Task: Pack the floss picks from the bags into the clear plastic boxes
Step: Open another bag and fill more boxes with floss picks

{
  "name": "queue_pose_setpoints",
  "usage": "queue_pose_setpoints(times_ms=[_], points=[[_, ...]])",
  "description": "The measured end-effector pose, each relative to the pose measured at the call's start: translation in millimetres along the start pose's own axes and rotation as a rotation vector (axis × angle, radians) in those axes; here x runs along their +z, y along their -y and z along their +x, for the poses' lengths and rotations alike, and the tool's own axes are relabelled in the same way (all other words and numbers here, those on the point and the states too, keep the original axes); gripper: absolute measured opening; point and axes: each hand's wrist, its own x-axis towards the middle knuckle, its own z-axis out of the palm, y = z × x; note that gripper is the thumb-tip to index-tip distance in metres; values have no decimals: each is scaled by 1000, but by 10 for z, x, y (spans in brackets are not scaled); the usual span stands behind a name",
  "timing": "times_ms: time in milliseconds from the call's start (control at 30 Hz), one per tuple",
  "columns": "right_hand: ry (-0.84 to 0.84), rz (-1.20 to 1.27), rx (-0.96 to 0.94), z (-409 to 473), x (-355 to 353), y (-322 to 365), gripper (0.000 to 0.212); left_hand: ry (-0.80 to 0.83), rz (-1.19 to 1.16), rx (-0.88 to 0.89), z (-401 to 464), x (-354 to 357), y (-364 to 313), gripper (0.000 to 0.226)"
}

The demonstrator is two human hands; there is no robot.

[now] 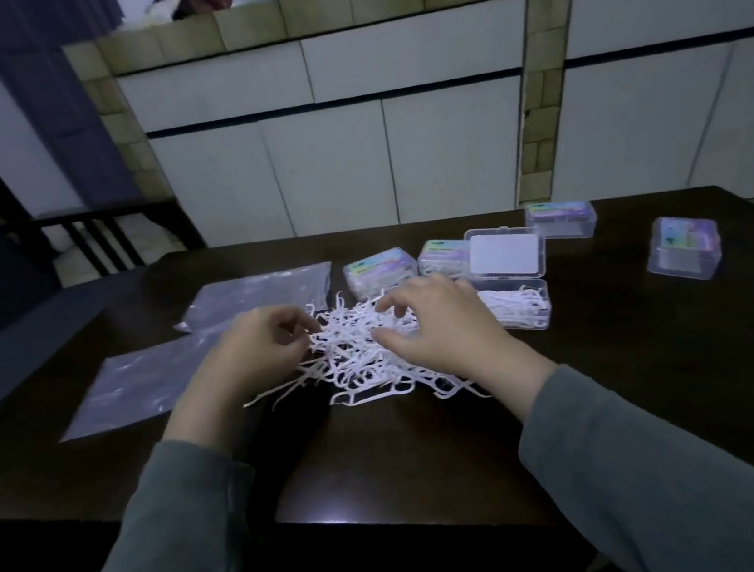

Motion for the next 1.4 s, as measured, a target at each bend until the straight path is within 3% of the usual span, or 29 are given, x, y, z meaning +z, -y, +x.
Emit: queue_pose_setpoints(times_ms=[200, 500, 700, 800, 933, 1200, 1400], points=[[79, -128, 31, 321, 169, 58, 39, 194, 113, -165, -72, -193, 216, 27], [179, -280, 133, 335, 155, -71, 40, 197, 160, -77, 41, 25, 204, 22], [183, -117, 66, 243, 45, -135, 36, -34, 3, 136, 93, 202, 154, 10], [174, -107, 22, 177, -80, -196, 57, 62, 1, 232, 84, 293, 115, 45], [286, -151, 2, 99, -179, -247, 83, 64, 8, 302, 124, 383, 81, 45], [189, -31, 13, 77, -133, -249, 37, -144, 84, 372, 127, 445, 106, 36], [138, 91, 62, 81, -146, -272, 24, -151, 98, 386, 121, 445, 64, 27]])
